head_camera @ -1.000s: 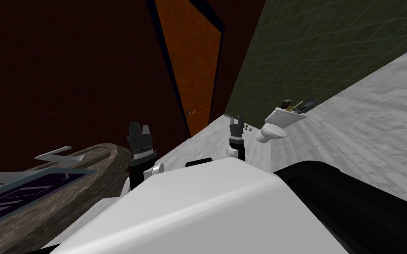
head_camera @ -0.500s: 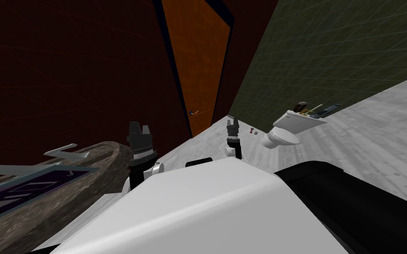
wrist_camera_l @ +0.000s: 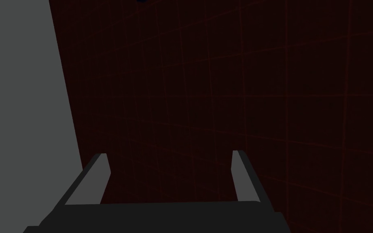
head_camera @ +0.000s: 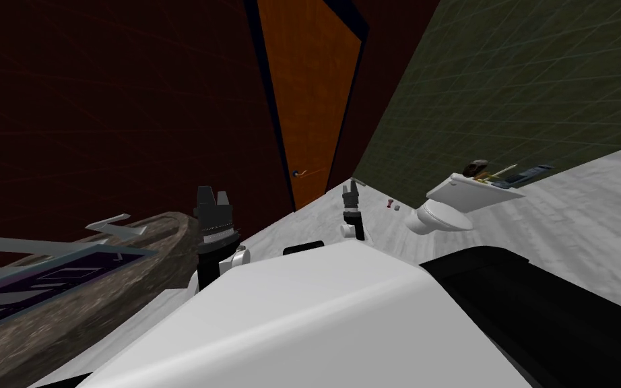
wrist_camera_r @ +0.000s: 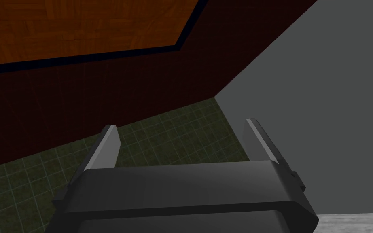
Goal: Pull the door open
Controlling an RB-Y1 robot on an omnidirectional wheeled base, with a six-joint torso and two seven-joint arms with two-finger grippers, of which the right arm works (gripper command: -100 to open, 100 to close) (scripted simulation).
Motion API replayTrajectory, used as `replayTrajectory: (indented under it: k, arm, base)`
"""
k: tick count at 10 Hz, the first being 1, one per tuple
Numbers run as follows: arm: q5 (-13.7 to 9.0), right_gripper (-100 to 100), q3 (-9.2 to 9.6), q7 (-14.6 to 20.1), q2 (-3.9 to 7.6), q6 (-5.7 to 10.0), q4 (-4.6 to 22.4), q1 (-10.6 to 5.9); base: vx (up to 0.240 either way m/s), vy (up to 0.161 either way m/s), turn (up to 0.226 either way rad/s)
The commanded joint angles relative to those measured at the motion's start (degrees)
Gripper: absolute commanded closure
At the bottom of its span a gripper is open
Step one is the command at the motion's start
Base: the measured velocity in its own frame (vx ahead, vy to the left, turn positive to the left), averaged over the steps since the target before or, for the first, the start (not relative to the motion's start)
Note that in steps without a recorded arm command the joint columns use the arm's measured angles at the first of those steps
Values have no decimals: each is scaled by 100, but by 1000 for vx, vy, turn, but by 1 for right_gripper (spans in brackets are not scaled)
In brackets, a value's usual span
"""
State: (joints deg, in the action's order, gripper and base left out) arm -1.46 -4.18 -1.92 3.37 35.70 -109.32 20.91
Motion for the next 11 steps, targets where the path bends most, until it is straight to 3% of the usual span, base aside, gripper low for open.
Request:
replayTrajectory:
  k: [1,2,3,4,5,7,10,11]
  arm:
    - [-9,-100,-12,28,49,28,286,-148]
    - [-13,-100,-14,48,86,40,474,-276]
    - [-13,-100,-14,48,86,40,581,-276]
    - [-18,-100,-16,67,123,51,803,-404]
    - [-18,-100,-16,67,123,51,845,-404]
    - [-27,-100,-21,108,199,75,1249,-671]
    - [-32,-100,-23,129,237,87,1675,-807]
    - [-37,-100,-26,150,274,100,1854,-945]
  base:
    - [49,-22,125]
    - [79,-25,201]
    - [60,-24,77]
    - [53,-26,106]
    - [38,-28,72]
    - [56,-27,190]
    - [51,-35,75]
    - [43,-24,137]
